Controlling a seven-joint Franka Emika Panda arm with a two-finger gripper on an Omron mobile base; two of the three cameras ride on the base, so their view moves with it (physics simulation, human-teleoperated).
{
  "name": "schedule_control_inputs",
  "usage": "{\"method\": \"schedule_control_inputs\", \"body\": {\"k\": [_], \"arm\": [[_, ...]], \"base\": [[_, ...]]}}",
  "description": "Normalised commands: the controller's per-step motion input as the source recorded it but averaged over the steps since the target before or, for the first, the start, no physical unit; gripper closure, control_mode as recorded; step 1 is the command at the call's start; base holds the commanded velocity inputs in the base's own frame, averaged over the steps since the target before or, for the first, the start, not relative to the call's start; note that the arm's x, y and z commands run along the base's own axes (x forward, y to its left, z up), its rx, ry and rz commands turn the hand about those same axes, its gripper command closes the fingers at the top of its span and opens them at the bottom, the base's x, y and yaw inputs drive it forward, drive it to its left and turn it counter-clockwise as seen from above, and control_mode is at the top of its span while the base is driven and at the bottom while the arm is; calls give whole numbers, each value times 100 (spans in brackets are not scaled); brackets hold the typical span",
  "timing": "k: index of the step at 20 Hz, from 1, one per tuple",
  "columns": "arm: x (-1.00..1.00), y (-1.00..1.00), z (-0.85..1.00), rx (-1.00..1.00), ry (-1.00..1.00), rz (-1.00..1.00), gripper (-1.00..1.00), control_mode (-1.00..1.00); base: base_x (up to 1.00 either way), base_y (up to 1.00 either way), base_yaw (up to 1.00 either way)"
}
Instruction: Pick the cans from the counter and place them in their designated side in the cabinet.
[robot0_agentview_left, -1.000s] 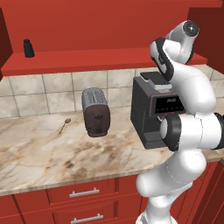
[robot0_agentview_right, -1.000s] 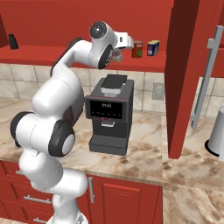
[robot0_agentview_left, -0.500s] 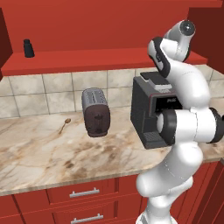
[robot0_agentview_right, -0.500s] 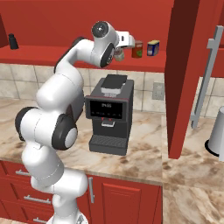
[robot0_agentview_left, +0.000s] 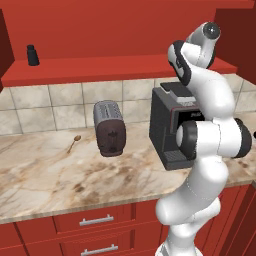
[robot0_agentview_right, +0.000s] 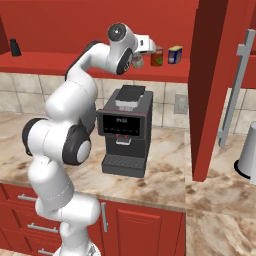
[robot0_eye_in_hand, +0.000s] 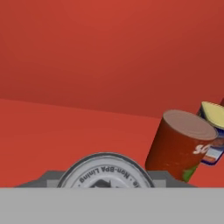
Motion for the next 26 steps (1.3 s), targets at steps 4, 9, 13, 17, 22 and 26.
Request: {"method": "schedule_control_inputs", "body": {"k": [4,9,13,17,22,26], "arm": [[15,-10,-24,0,1,0,100,-100],[15,-5,-26,-1,1,0,100,-100],[16,-3,-28,-1,1,0,100,-100],[17,-3,-20,-1,0,0,-100,-100],[19,-6,-2,0,-3,0,-100,-100],[23,-9,0,0,-4,0,-100,-100]], "base": [[0,0,0],[0,0,0],[0,0,0],[0,0,0],[0,0,0],[0,0,0]]}}
